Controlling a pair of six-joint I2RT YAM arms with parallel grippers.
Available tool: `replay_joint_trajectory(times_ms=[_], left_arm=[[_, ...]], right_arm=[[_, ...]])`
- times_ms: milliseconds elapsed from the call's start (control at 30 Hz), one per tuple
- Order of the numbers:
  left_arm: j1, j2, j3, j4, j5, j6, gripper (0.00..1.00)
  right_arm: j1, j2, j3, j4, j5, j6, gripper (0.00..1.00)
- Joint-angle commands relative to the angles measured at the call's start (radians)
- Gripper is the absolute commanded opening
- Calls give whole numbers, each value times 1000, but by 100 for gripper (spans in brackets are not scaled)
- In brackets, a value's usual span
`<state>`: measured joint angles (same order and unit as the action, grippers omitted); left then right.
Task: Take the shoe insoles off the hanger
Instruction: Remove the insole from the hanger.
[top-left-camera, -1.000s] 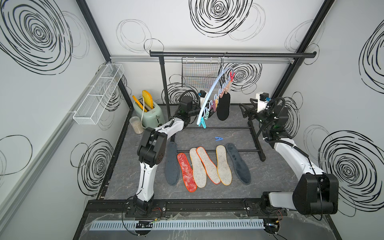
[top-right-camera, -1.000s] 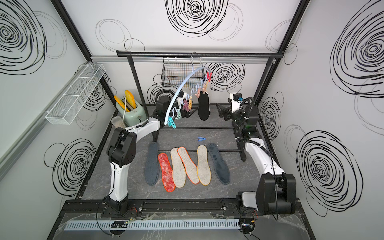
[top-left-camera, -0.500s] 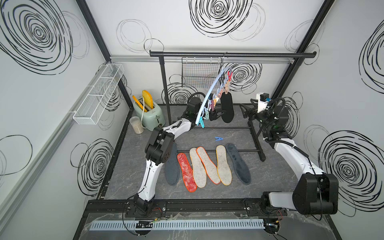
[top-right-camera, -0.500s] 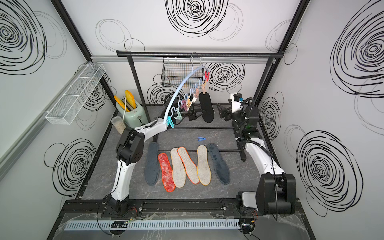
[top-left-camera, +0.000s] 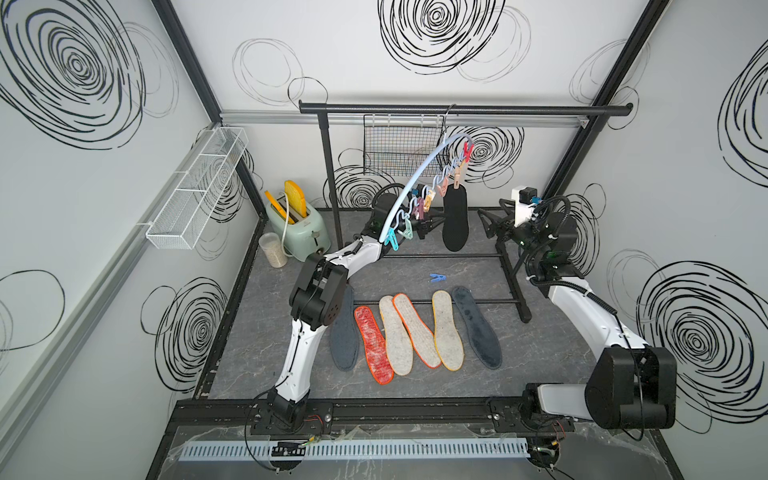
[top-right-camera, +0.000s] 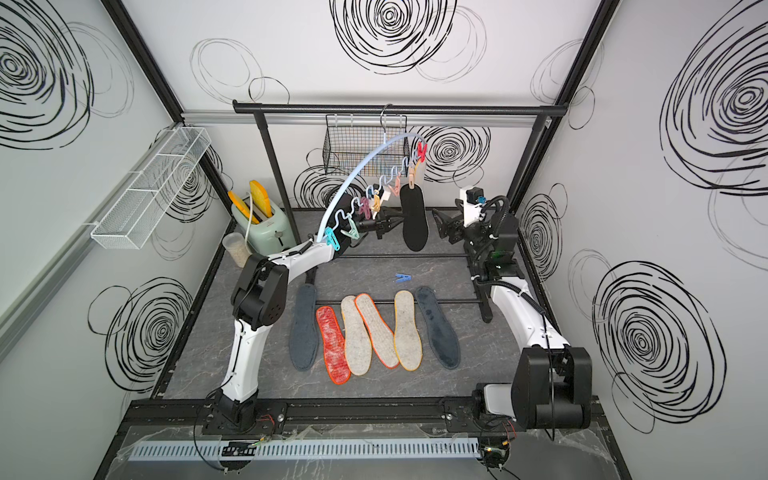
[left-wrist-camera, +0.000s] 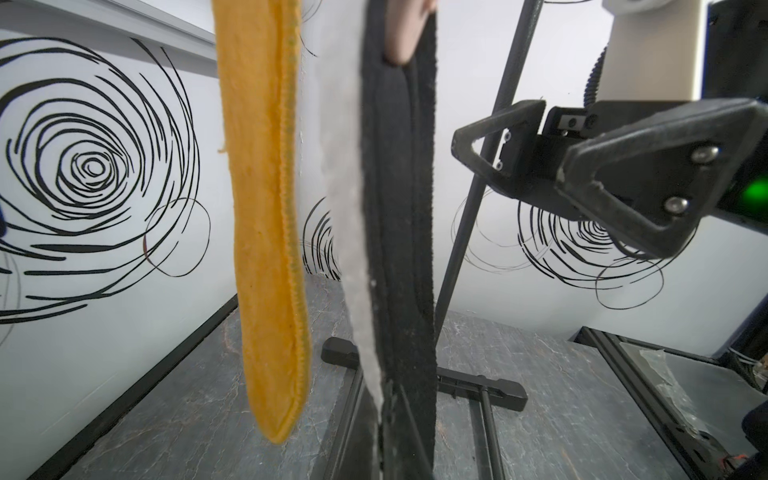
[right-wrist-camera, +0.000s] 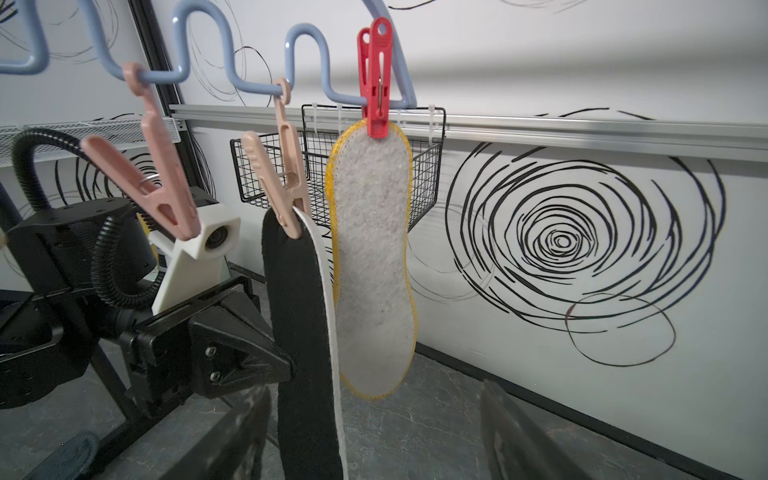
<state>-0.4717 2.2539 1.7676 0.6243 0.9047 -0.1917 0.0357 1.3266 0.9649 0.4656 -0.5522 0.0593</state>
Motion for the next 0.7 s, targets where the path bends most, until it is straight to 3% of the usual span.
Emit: replay_joint_trajectory(times_ms=[0,333,667], left_arm=[[17,-21,17,53,43,-8,0],[53,-51,-17,8,124,37,0],[47,-87,-34,-143,126,183,0]], right_arm=[[-2,-2,28,70,-120,-13,80],[1,110,206,46,-390,-71,77],[24,297,452,-20,-556,-125,77]])
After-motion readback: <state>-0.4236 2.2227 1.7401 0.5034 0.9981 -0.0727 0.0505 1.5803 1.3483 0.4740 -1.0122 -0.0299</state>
